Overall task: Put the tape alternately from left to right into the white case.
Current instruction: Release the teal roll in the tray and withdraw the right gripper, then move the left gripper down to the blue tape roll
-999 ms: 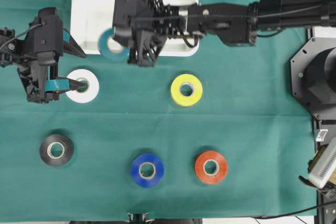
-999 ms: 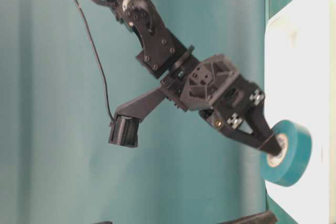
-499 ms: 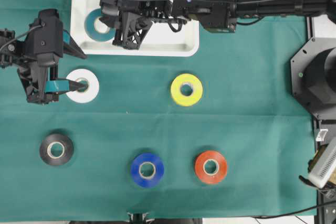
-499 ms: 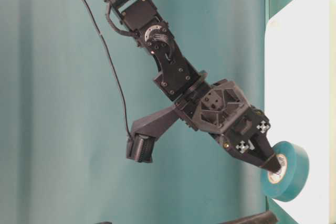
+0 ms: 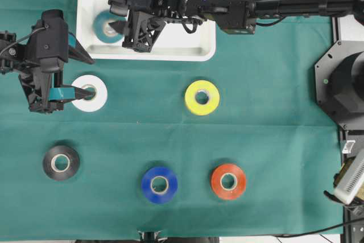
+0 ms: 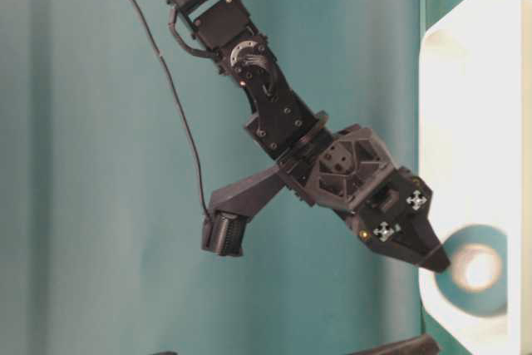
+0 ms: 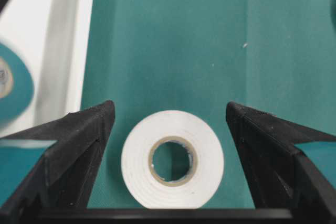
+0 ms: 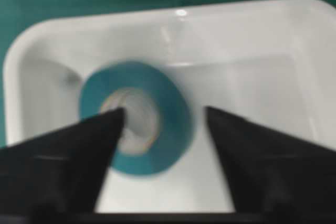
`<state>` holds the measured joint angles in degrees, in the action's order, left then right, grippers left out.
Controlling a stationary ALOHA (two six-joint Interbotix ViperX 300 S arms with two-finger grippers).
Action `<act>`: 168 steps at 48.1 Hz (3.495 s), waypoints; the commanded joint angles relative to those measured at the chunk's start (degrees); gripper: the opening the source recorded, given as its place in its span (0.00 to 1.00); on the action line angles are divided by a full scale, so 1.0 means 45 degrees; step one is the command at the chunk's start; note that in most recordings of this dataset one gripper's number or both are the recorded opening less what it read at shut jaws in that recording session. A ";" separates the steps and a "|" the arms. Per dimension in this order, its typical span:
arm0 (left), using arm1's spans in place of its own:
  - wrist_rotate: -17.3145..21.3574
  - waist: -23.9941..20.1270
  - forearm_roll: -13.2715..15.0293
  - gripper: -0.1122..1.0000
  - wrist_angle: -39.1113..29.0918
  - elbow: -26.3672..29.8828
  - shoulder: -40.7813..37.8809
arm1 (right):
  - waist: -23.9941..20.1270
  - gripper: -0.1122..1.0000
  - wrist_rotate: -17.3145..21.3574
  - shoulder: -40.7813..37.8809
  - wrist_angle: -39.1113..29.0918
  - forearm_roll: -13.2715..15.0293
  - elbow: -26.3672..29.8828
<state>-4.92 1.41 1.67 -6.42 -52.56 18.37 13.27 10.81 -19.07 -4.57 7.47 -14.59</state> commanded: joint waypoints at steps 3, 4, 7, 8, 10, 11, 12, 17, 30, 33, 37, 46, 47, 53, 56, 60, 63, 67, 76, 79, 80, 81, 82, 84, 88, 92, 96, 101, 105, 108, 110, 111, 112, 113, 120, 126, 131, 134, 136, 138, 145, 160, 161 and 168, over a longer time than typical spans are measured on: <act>-0.0020 0.0059 0.0000 0.92 0.0117 0.0293 0.0078 | -0.0137 0.56 -0.0020 0.0293 0.0039 0.0039 0.0234; -0.0020 0.0059 0.0020 0.92 0.0117 0.0293 0.0098 | -0.0137 0.61 -0.0020 0.0273 0.0039 0.0039 0.0234; -0.0020 0.0059 0.0000 0.92 0.0117 0.0293 0.0098 | -0.0176 0.67 0.0000 0.0273 0.0039 0.0020 0.0234; -0.0020 0.0059 0.0000 0.92 0.0117 0.0293 0.0098 | -0.0195 0.67 -0.0020 0.0273 0.0039 0.0020 0.0215; -0.0020 0.0059 0.0000 0.92 0.0117 0.0293 0.0098 | -0.0215 0.67 -0.0020 0.0293 0.0039 0.0020 0.0215; -0.0020 0.0059 0.0000 0.92 0.0117 0.0273 0.0098 | -0.0234 0.67 -0.0020 0.0293 0.0039 0.0020 0.0215; -0.0020 0.0059 0.0000 0.92 0.0117 0.0293 0.0098 | -0.0254 0.67 -0.0020 0.0293 0.0039 0.0020 0.0215; -0.0020 0.0059 0.0000 0.92 0.0117 0.0293 0.0098 | -0.0312 0.67 -0.0020 0.0371 -0.0039 0.0020 0.0195; -0.0020 0.0059 0.0000 0.92 0.0117 0.0273 0.0078 | -0.0645 0.67 -0.0020 0.0684 -0.0059 0.0020 0.0059; -0.0020 0.0059 0.0000 0.92 0.0117 0.0273 0.0098 | -0.0781 0.67 -0.0020 0.0762 -0.0059 0.0020 0.0020; -0.0020 0.0059 0.0000 0.92 0.0117 0.0273 0.0098 | -0.1035 0.67 -0.0020 0.0918 -0.0059 0.0039 -0.0078; -0.0020 0.0059 0.0000 0.92 0.0117 0.0254 0.0098 | -0.1797 0.67 -0.0039 0.1465 -0.0039 0.0020 -0.0488; -0.0020 0.0059 0.0000 0.92 0.0117 0.0254 0.0098 | -0.1875 0.67 -0.0039 0.1523 -0.0020 0.0020 -0.0566; 0.0000 0.0059 0.0000 0.92 0.0117 0.0254 0.0078 | -0.2344 0.67 -0.0039 0.1836 0.0020 0.0039 -0.0879; -0.0020 0.0059 0.0020 0.92 0.0117 0.0254 0.0098 | -0.2539 0.67 -0.0039 0.1953 0.0020 0.0020 -0.1055; 0.0000 0.0059 0.0000 0.92 0.0117 0.0234 0.0098 | -0.2812 0.67 -0.0039 0.2109 0.0020 0.0039 -0.1250; -0.0020 0.0059 0.0000 0.92 0.0117 0.0254 0.0098 | -0.2988 0.67 -0.0039 0.2187 0.0020 0.0020 -0.1387; -0.0020 0.0059 0.0000 0.92 0.0117 0.0273 0.0078 | -0.3223 0.67 -0.0039 0.2285 0.0020 0.0020 -0.1562; 0.0000 0.0078 0.0000 0.92 0.0117 0.0234 0.0078 | -0.3594 0.67 -0.0039 0.2441 0.0039 0.0020 -0.1895; 0.0000 0.0059 0.0000 0.92 0.0117 0.0234 0.0098 | -0.3672 0.67 -0.0020 0.2500 0.0039 0.0039 -0.2051; 0.0000 0.0059 0.0000 0.92 0.0117 0.0234 0.0098 | -0.3691 0.67 -0.0020 0.2539 0.0039 0.0039 -0.2129; 0.0000 0.0059 0.0000 0.92 0.0117 0.0234 0.0098 | -0.3730 0.67 -0.0020 0.2559 0.0039 0.0020 -0.2188; -0.0020 0.0059 0.0000 0.92 0.0117 0.0215 0.0078 | -0.3750 0.67 -0.0020 0.2598 0.0039 0.0020 -0.2246; 0.0000 0.0059 0.0000 0.92 0.0117 0.0234 0.0078 | -0.3770 0.67 -0.0020 0.2676 0.0039 0.0039 -0.2383; 0.0000 0.0059 0.0000 0.92 0.0117 0.0215 0.0078 | -0.3770 0.67 -0.0020 0.2793 0.0078 0.0020 -0.2559; 0.0000 0.0059 0.0000 0.92 0.0117 0.0215 0.0098 | -0.3789 0.67 -0.0020 0.2910 0.0137 0.0020 -0.2695; 0.0000 0.0059 0.0000 0.92 0.0117 0.0195 0.0098 | -0.3770 0.67 -0.0020 0.2988 0.0156 0.0039 -0.2793; 0.0000 0.0059 0.0000 0.92 0.0117 0.0195 0.0098 | -0.3770 0.67 -0.0020 0.3008 0.0156 0.0020 -0.2871; 0.0000 0.0059 0.0000 0.92 0.0117 0.0195 0.0098 | -0.3770 0.67 -0.0020 0.3027 0.0176 0.0020 -0.2969; 0.0000 0.0059 0.0000 0.92 0.0117 0.0195 0.0098 | -0.3789 0.67 -0.0020 0.3027 0.0156 0.0020 -0.3008; -0.0020 0.0059 0.0000 0.92 0.0117 0.0195 0.0098 | -0.3770 0.67 -0.0020 0.3027 0.0176 0.0020 -0.3008; -0.0020 0.0059 0.0000 0.92 0.0117 0.0195 0.0098 | -0.3770 0.67 -0.0020 0.3027 0.0176 0.0020 -0.3008; -0.0020 0.0059 0.0000 0.92 0.0117 0.0195 0.0078 | -0.3770 0.67 -0.0020 0.3027 0.0176 0.0020 -0.3008; -0.0020 0.0059 0.0000 0.92 0.0117 0.0195 0.0098 | -0.3789 0.67 -0.0020 0.3027 0.0156 0.0020 -0.3008; -0.0039 0.0176 0.0000 0.92 0.0117 0.0195 0.0098 | -0.3770 0.67 -0.0039 0.3027 0.0176 0.0039 -0.3008; -0.0156 0.0469 0.0000 0.92 0.0117 0.0234 0.0078 | -0.3770 0.67 -0.0078 0.3027 0.0156 0.0020 -0.3008; -0.0449 0.0781 0.0000 0.92 0.0195 0.0273 0.0078 | -0.3750 0.67 -0.0117 0.3027 0.0156 0.0039 -0.3008; -0.0645 0.0996 0.0000 0.92 0.0254 0.0273 0.0059 | -0.3730 0.67 -0.0098 0.3027 0.0156 0.0137 -0.3008; -0.0840 0.1172 0.0000 0.92 0.0313 0.0273 0.0059 | -0.3711 0.67 -0.0098 0.3008 0.0176 0.0273 -0.3008; -0.1055 0.1387 0.0000 0.92 0.0352 0.0273 0.0059 | -0.3711 0.67 -0.0098 0.3027 0.0176 0.0449 -0.3008; -0.1816 0.2246 0.0000 0.92 0.0625 0.0273 0.0059 | -0.3711 0.67 -0.0059 0.3027 0.0176 0.0938 -0.2988; -0.1797 0.4375 -0.0039 0.90 0.0820 0.0449 -0.1152 | -0.3691 0.67 -0.0059 0.3027 0.0176 0.0996 -0.2988; -0.1797 0.4453 -0.0039 0.90 0.0820 0.0488 -0.1211 | -0.3711 0.67 -0.0059 0.3027 0.0176 0.0996 -0.2988; -0.1738 0.4805 -0.0059 0.90 0.0840 0.0859 -0.1563 | -0.3711 0.67 -0.0059 0.3027 0.0176 0.0996 -0.2988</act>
<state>-12.92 22.32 1.58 -3.08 -50.80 11.43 -3.43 10.46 -7.29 -4.22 11.87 -28.65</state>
